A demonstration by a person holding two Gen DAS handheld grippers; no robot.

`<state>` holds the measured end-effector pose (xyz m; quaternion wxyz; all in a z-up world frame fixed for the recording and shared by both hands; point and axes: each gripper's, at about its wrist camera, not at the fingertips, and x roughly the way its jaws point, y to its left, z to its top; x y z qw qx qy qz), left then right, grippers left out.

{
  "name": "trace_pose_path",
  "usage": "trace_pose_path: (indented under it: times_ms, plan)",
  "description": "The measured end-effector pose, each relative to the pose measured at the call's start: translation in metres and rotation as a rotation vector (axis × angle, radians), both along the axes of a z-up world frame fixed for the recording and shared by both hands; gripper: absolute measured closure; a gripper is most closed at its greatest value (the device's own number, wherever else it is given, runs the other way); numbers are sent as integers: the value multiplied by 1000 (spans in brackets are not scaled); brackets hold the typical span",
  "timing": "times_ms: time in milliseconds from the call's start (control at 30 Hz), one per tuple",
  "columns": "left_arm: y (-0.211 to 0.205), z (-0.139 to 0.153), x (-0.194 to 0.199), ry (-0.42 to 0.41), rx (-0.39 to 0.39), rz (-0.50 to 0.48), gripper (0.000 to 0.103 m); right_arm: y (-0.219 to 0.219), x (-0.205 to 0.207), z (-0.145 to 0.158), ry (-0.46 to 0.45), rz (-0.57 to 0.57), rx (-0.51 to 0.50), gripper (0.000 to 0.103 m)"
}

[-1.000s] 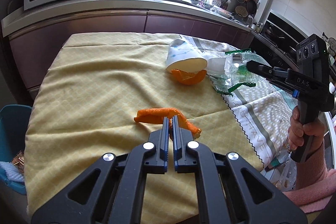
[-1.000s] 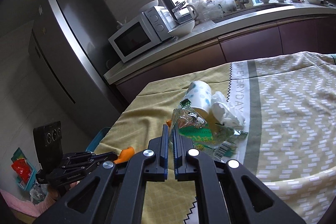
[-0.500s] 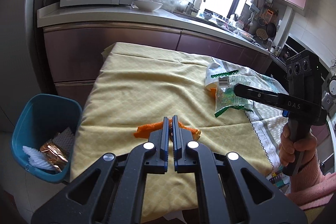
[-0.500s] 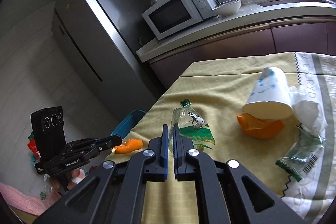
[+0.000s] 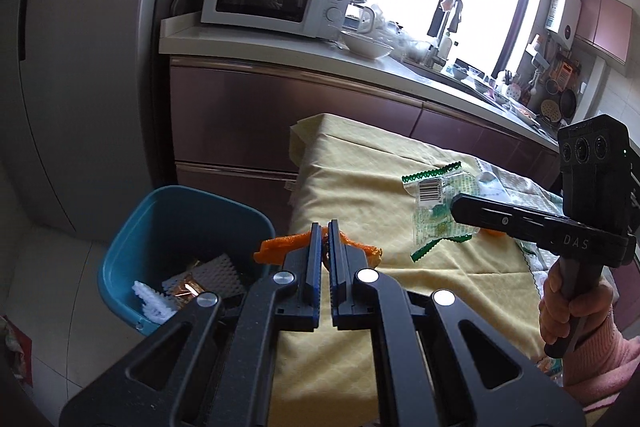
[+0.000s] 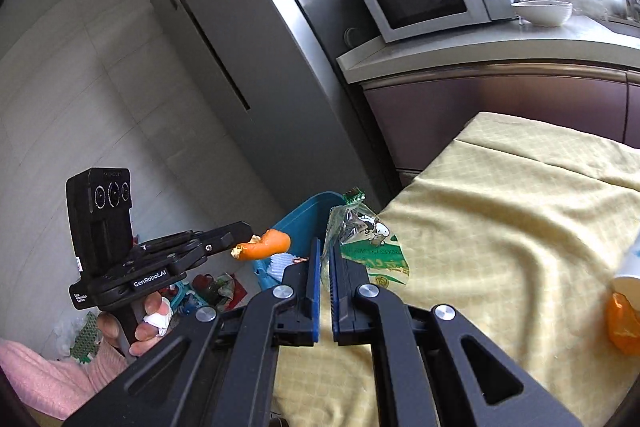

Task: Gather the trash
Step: 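Carry the orange peel and plastic wrapper over the teal bin, then open both tools to drop the peel and wrapper into the bin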

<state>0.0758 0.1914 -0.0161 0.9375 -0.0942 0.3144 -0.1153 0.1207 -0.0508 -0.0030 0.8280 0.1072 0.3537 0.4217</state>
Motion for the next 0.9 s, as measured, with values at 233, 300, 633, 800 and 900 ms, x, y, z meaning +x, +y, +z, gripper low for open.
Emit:
trace_pose_path:
  times_ms: [233, 300, 633, 800, 900]
  plan:
    - [44, -11, 10, 20, 8, 101, 99, 50, 18, -3, 19, 83, -25, 100]
    - [51, -16, 15, 30, 10, 121, 99, 63, 24, -6, 33, 101, -37, 100]
    - [81, -48, 47, 97, 24, 188, 99, 123, 55, -36, 109, 153, -131, 100]
    - [89, -66, 59, 136, 26, 205, 99, 140, 68, -53, 151, 152, -167, 99]
    - [90, -76, 68, 157, 31, 209, 99, 147, 72, -61, 166, 149, -191, 97]
